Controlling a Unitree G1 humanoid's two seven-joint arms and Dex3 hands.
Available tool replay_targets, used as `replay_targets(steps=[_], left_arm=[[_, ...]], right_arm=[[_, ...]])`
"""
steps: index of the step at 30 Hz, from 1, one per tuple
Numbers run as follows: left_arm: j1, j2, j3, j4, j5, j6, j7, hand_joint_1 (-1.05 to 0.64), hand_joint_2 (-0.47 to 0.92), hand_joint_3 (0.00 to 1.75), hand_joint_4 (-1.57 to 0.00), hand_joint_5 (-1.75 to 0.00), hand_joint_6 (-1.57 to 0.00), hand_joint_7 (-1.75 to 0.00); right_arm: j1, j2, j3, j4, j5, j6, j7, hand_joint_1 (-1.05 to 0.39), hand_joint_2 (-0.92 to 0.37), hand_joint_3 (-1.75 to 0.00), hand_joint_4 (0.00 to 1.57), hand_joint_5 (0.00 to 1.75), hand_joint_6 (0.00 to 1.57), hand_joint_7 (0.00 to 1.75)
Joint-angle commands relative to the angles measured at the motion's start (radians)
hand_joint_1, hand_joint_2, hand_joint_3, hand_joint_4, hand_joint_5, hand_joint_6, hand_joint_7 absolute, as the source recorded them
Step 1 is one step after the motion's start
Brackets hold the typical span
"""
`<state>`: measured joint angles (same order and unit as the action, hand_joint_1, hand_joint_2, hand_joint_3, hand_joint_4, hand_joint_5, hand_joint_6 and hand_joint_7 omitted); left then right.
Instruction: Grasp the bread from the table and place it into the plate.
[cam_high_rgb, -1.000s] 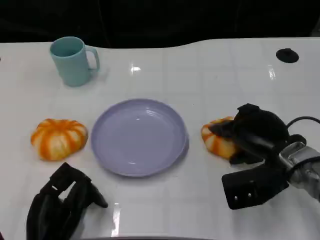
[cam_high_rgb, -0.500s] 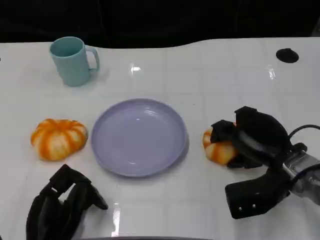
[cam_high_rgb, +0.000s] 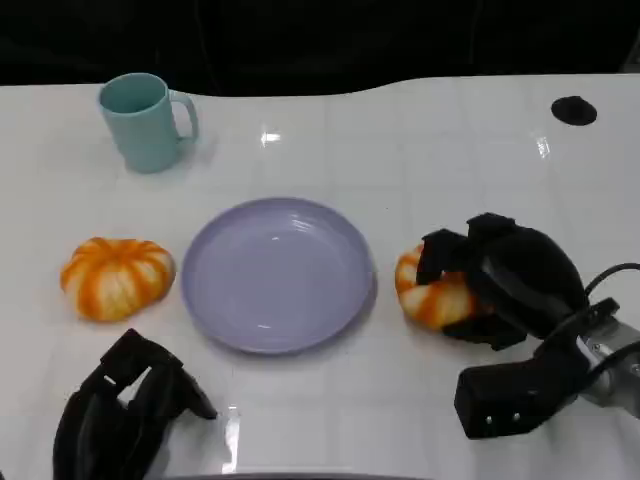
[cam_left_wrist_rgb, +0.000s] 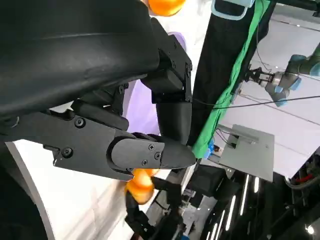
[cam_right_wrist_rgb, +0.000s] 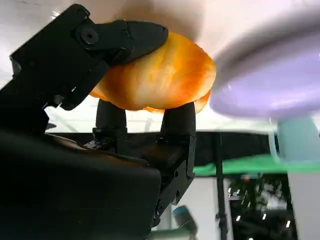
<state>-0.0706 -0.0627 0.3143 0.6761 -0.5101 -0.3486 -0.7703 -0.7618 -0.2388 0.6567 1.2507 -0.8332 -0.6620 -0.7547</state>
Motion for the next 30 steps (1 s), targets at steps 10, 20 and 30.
replay_targets(steps=[10,20,30], left_arm=[[-0.003,0.015,0.007,0.006,0.010,-0.013,0.017,-0.58,0.92,0.23,-0.64,-1.75,-0.54,-1.50],[-0.009,0.013,0.009,0.016,0.008,-0.019,0.015,-0.58,0.92,0.23,-0.63,-1.75,-0.53,-1.50],[0.002,0.019,0.007,0.015,0.011,-0.037,0.000,-0.58,0.92,0.25,-0.63,-1.75,-0.51,-1.52]], right_arm=[[-0.026,0.019,-0.160,-0.140,0.159,-0.117,0.128,-0.29,-0.51,-1.28,0.89,1.75,0.68,1.75],[-0.082,0.131,-0.142,-0.174,0.144,-0.096,0.198,-0.20,-0.48,-1.22,0.87,1.75,0.68,1.74],[-0.156,0.273,-0.073,-0.084,0.065,0.019,0.175,-0.07,-0.49,-1.12,0.84,1.75,0.67,1.75]])
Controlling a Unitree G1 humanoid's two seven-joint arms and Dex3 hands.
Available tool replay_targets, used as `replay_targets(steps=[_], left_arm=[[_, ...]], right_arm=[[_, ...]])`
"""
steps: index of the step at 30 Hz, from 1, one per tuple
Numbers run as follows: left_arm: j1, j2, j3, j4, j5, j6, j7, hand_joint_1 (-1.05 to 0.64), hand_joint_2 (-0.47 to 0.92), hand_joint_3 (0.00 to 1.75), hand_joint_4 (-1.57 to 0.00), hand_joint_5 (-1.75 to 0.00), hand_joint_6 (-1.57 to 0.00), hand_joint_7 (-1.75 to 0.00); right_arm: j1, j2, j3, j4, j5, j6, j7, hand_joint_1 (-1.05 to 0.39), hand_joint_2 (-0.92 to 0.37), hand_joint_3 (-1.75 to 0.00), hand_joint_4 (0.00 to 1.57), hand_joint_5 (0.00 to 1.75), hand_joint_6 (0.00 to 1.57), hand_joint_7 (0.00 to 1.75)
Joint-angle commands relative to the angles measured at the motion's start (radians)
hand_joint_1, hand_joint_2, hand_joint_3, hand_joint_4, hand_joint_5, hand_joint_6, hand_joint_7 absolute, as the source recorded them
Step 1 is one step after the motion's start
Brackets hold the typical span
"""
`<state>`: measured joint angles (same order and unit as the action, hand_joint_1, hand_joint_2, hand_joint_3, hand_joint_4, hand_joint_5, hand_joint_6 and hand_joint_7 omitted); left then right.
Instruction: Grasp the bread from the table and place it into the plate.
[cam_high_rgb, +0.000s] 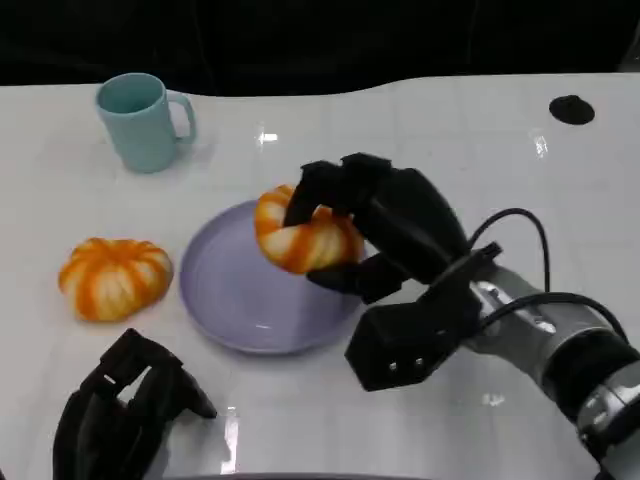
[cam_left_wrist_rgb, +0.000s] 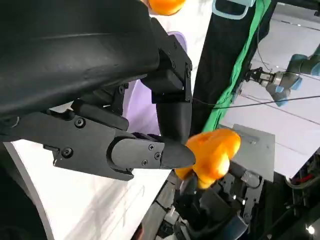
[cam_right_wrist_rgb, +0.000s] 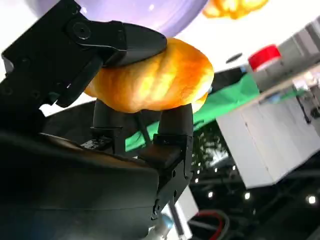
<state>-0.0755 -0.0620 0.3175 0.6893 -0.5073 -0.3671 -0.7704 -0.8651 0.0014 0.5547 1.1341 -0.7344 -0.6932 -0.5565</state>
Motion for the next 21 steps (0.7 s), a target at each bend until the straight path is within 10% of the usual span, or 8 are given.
replay_targets(steps=[1,12,15,18,21], left_arm=[[0.008,0.019,0.004,0.001,0.008,-0.018,0.001,-0.58,0.92,0.25,-0.63,-1.75,-0.50,-1.53],[0.010,0.021,-0.001,-0.003,0.026,-0.027,0.010,-0.61,0.92,0.25,-0.64,-1.75,-0.50,-1.57],[0.010,0.019,0.002,-0.003,0.013,-0.016,-0.006,-0.59,0.92,0.25,-0.62,-1.75,-0.48,-1.57],[0.008,0.018,0.003,-0.001,0.008,-0.013,-0.008,-0.60,0.92,0.23,-0.63,-1.75,-0.49,-1.56],[0.008,0.017,0.003,-0.002,0.008,-0.012,-0.005,-0.60,0.92,0.22,-0.63,-1.75,-0.50,-1.55]], right_arm=[[-0.060,0.041,0.040,0.043,-0.048,0.066,-0.033,-0.07,-0.49,-1.10,0.84,1.75,0.66,1.75],[-0.094,0.118,0.122,0.130,-0.128,0.178,-0.167,-0.04,-0.49,-0.94,0.85,1.75,0.63,1.75],[-0.096,0.117,0.134,0.139,-0.129,0.173,-0.171,-0.06,-0.57,-0.68,0.85,1.65,0.76,1.26],[-0.107,0.111,0.143,0.140,-0.127,0.199,-0.085,-0.21,-0.76,-0.26,0.75,1.05,0.82,0.37],[-0.112,0.107,0.151,0.135,-0.125,0.214,-0.024,-0.36,-0.89,-0.08,0.69,0.46,0.70,0.05]])
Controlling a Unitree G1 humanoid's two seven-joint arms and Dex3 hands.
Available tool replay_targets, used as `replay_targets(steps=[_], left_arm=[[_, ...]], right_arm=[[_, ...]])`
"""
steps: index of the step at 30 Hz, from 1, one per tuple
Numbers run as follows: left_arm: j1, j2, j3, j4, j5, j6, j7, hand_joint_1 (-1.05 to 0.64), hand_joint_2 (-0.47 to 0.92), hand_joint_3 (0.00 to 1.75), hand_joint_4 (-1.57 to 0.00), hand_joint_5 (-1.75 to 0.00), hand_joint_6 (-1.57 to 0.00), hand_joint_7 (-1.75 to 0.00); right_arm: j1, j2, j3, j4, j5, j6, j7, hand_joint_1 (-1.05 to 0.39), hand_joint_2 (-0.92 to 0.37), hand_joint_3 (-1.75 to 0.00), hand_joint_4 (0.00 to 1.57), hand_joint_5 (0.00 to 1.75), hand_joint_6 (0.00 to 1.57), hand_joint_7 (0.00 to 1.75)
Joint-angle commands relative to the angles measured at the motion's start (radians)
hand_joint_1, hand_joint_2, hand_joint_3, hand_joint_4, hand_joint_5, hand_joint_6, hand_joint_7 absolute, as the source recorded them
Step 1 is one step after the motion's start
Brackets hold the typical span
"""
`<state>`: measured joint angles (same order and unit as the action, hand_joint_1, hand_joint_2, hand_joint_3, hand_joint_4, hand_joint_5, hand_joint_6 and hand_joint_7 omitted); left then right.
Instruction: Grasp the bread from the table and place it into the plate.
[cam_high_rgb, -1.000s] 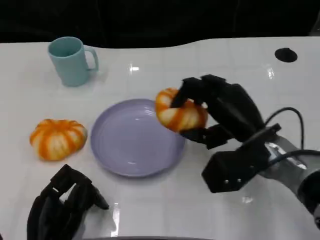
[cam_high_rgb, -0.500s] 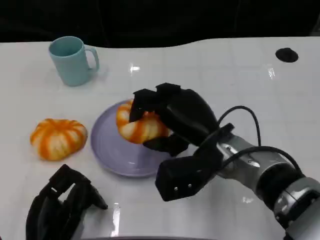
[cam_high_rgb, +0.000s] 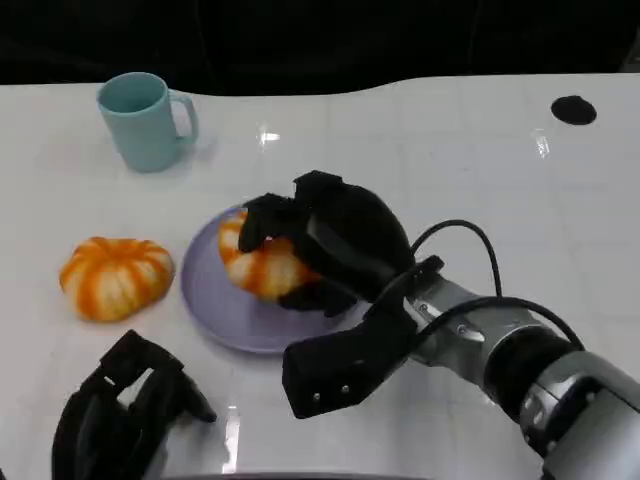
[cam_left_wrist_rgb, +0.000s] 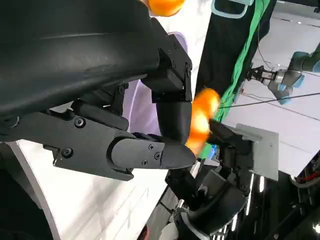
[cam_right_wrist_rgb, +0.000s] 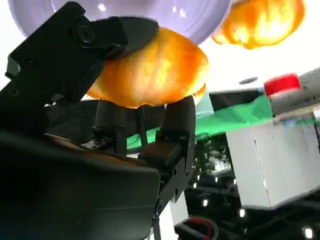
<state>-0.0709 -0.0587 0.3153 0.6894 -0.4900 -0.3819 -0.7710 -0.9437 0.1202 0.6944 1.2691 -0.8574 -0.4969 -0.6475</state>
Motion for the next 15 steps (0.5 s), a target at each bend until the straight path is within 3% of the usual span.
replay_targets(steps=[1,7,15], left_arm=[[0.003,0.013,0.006,-0.002,-0.009,0.003,-0.003,-0.60,0.92,0.23,-0.63,-1.75,-0.50,-1.55],[0.005,0.010,0.008,-0.006,-0.009,0.002,0.004,-0.58,0.92,0.25,-0.63,-1.75,-0.49,-1.55],[0.012,0.009,0.006,-0.017,-0.010,0.014,0.003,-0.58,0.92,0.25,-0.63,-1.75,-0.49,-1.55]], right_arm=[[-0.034,-0.014,0.014,-0.002,-0.001,0.019,0.080,-0.41,-0.91,-0.07,0.62,0.36,0.64,0.02],[-0.033,-0.021,0.026,-0.016,-0.002,0.028,0.127,-0.58,-0.92,-0.19,0.47,0.19,0.52,0.00],[-0.028,-0.035,0.031,-0.035,-0.004,0.028,0.137,-0.64,-0.92,-0.27,0.42,0.14,0.46,0.00]])
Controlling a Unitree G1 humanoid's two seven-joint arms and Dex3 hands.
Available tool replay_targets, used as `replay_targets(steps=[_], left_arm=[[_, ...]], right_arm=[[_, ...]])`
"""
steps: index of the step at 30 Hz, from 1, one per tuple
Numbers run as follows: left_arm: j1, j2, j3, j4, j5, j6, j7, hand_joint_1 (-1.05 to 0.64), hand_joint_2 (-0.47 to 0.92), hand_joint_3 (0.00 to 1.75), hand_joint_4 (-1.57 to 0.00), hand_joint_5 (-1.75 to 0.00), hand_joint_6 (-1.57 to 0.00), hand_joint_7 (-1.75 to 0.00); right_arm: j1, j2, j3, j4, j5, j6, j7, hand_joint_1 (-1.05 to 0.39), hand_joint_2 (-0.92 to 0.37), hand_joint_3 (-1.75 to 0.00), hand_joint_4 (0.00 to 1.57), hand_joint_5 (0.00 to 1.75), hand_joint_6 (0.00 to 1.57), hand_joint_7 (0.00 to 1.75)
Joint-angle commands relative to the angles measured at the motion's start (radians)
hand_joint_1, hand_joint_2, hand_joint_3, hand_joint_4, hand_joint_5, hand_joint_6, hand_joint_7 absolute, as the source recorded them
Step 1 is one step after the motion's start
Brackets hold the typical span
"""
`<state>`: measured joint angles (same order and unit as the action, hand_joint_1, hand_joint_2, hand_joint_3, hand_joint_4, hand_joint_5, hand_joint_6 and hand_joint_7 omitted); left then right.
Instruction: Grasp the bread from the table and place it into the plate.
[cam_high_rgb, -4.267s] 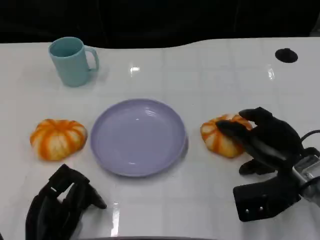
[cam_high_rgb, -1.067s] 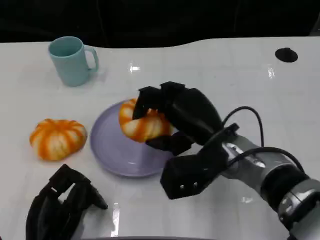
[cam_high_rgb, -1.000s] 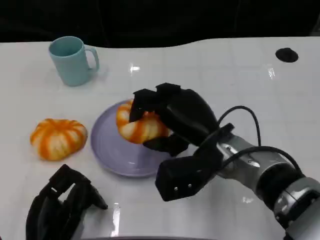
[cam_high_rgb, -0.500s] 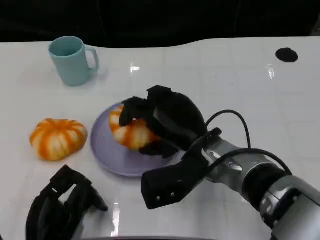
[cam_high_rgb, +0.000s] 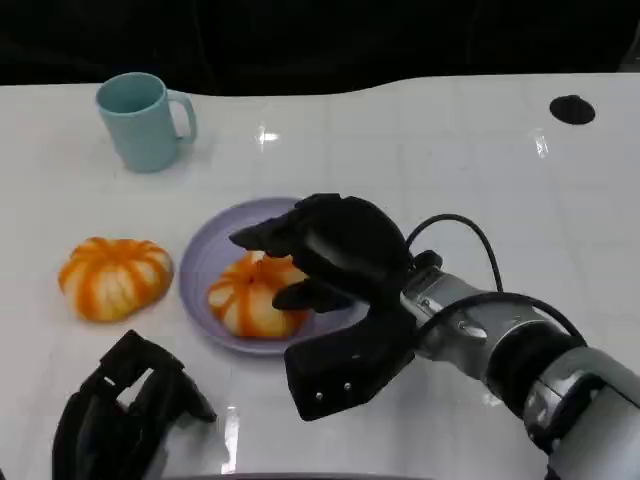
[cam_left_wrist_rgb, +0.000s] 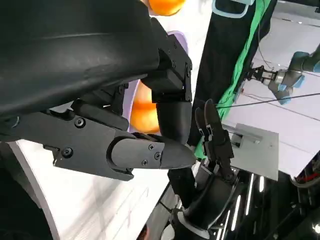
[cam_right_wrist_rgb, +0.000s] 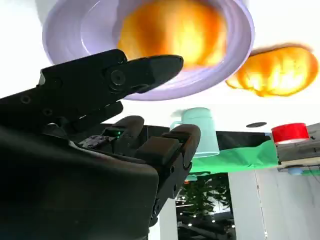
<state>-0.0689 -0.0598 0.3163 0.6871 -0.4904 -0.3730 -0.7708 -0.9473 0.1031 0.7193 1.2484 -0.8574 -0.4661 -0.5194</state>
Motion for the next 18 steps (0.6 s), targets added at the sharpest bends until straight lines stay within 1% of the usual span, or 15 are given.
replay_targets(steps=[1,6,11,15,18], left_arm=[[0.012,0.010,0.004,-0.018,-0.007,0.004,0.006,-0.58,0.92,0.24,-0.63,-1.75,-0.49,-1.55],[0.012,0.006,0.006,-0.021,-0.012,0.008,0.005,-0.58,0.92,0.24,-0.63,-1.75,-0.49,-1.54],[0.017,0.005,0.002,-0.027,-0.001,0.004,0.016,-0.58,0.92,0.25,-0.61,-1.75,-0.48,-1.54],[0.015,0.003,0.003,-0.030,-0.010,0.014,0.009,-0.57,0.92,0.25,-0.61,-1.75,-0.48,-1.53],[0.012,0.002,0.004,-0.030,-0.010,0.017,0.011,-0.57,0.92,0.25,-0.61,-1.75,-0.48,-1.52]], right_arm=[[-0.023,-0.020,0.003,-0.019,0.000,-0.007,0.013,-0.64,-0.92,-0.27,0.41,0.13,0.46,0.00],[-0.016,-0.038,-0.011,-0.045,0.017,-0.023,0.042,-0.66,-0.92,-0.31,0.33,0.07,0.39,0.00],[0.001,-0.068,-0.031,-0.078,0.037,-0.058,0.044,-0.70,-0.92,-0.34,0.30,0.05,0.35,0.00],[0.034,-0.123,-0.067,-0.130,0.084,-0.136,0.072,-0.70,-0.92,-0.36,0.30,0.05,0.34,0.00],[0.069,-0.158,-0.104,-0.175,0.138,-0.186,0.134,-0.70,-0.92,-0.37,0.30,0.05,0.32,0.00]])
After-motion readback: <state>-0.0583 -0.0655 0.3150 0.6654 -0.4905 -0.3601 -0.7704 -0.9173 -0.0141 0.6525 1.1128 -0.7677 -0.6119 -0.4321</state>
